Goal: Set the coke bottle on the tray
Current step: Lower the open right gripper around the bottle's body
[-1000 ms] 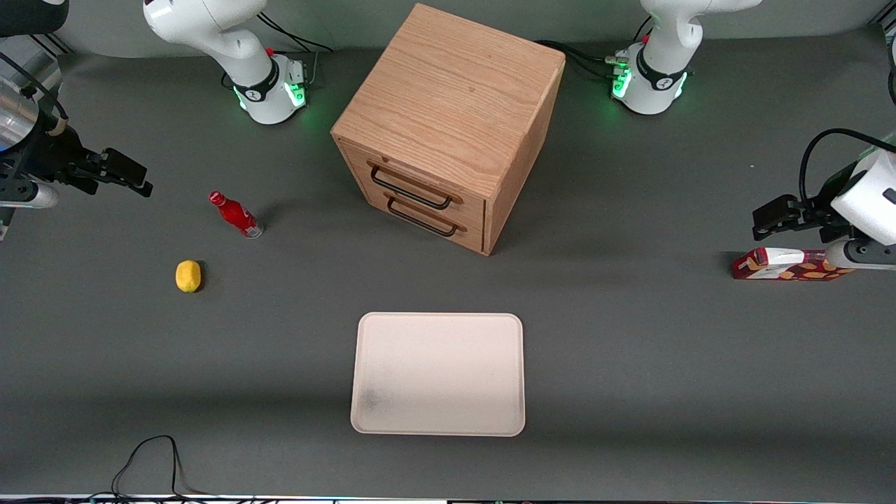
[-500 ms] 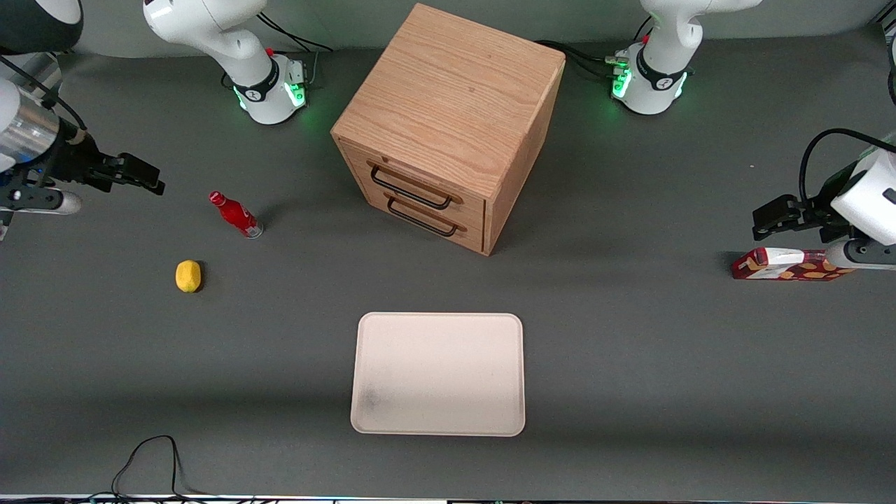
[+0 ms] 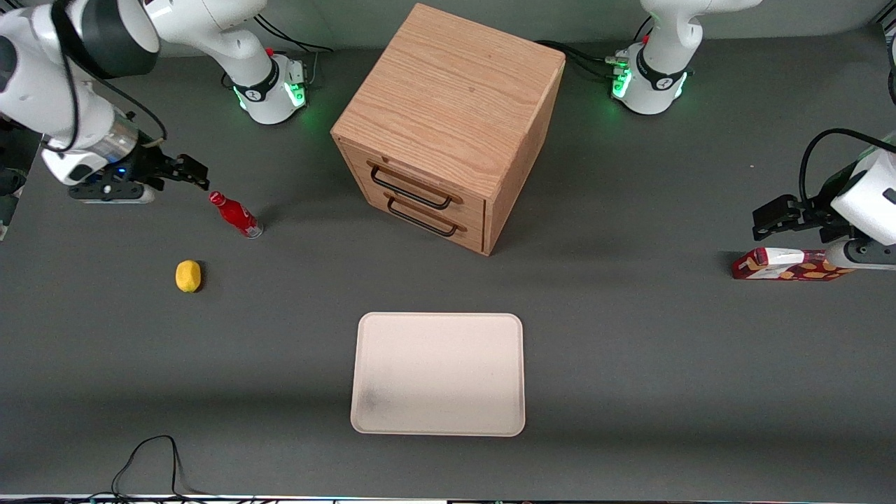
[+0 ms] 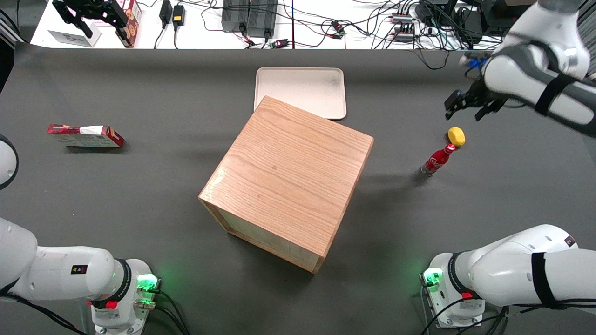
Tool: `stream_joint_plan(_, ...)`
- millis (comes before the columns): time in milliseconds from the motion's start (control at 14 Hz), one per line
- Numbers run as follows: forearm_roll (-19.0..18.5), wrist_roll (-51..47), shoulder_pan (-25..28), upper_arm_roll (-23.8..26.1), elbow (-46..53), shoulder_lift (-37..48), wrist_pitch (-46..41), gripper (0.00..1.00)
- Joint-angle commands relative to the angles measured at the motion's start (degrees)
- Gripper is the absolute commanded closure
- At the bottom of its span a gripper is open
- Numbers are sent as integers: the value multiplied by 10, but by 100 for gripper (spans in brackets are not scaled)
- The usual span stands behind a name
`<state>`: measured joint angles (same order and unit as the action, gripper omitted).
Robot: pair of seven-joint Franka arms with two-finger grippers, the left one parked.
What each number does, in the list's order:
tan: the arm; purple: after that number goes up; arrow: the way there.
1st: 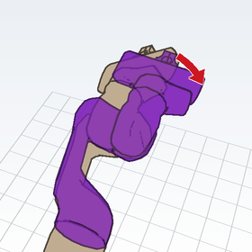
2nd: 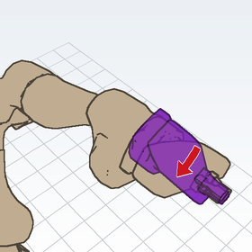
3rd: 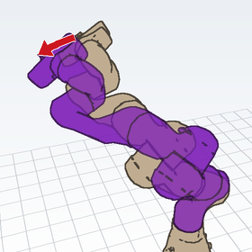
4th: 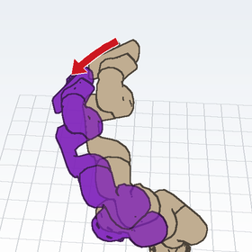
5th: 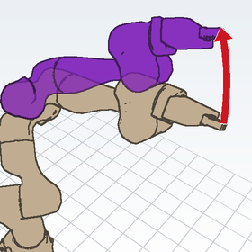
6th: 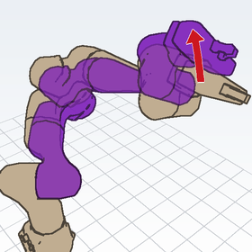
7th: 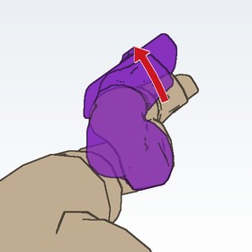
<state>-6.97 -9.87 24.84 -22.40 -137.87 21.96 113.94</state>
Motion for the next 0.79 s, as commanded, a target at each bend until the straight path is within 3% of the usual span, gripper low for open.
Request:
stream_joint_plan(0, -12, -11, 1, -5, -79, 26, 79, 0)
stream_joint_plan(429, -72, 1, 1, -56, -155, 1, 203, 0)
stream_joint_plan(714, -72, 7, 2, -78, -163, -37, 246, 0)
